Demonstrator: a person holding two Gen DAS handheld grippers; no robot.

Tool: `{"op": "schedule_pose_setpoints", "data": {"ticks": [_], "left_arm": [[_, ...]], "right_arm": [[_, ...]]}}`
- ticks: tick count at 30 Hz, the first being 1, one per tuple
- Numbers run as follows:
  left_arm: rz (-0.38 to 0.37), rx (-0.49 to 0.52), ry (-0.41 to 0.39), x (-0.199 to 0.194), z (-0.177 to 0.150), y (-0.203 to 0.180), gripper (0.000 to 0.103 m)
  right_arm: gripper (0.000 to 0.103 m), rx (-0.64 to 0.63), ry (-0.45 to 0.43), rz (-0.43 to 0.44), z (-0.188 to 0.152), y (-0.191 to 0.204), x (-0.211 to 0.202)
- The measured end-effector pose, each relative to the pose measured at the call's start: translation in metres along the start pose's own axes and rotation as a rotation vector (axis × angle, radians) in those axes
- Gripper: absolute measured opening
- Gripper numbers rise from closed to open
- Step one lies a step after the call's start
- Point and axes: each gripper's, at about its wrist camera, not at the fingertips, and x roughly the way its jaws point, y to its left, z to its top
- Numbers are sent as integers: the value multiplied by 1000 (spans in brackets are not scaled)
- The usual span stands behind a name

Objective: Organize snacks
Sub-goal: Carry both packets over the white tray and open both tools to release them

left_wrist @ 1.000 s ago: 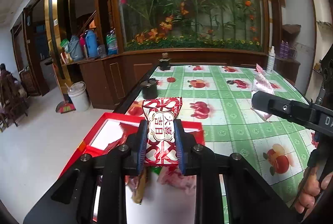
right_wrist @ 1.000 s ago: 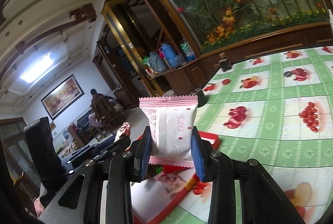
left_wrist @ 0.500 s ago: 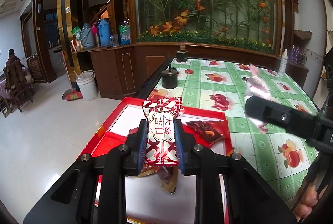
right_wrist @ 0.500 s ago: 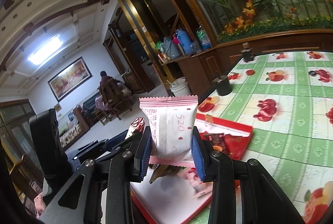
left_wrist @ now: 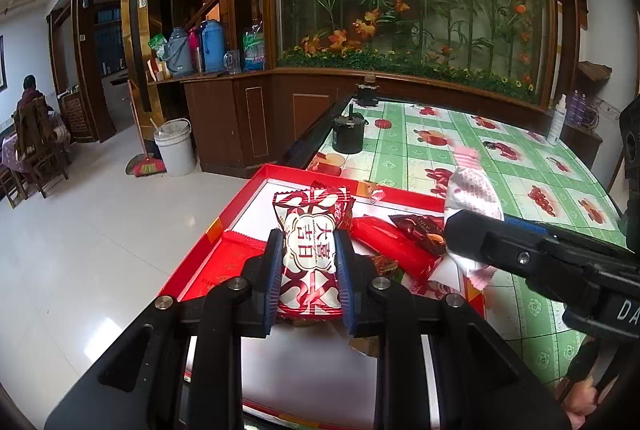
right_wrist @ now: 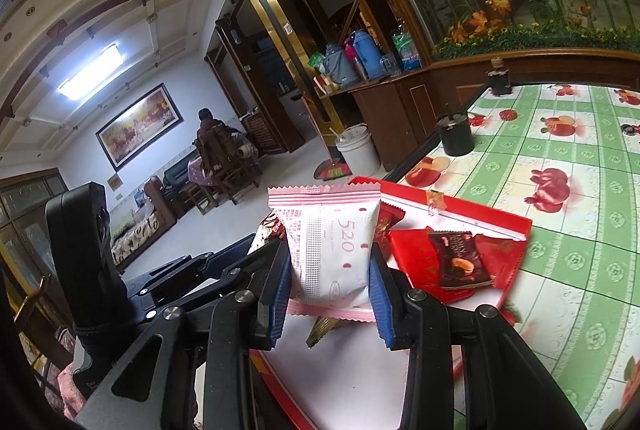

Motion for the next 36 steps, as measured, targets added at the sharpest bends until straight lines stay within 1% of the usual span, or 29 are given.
{"op": "schedule_pose_setpoints", "data": {"ticks": [20, 36], "left_arm": [[2, -13, 63, 22, -11, 12, 22], [0, -28, 129, 44, -20, 20, 22]], "right_arm": [[37, 12, 60, -19, -12, -2, 32], [38, 47, 84, -77, -15, -16, 51]]}}
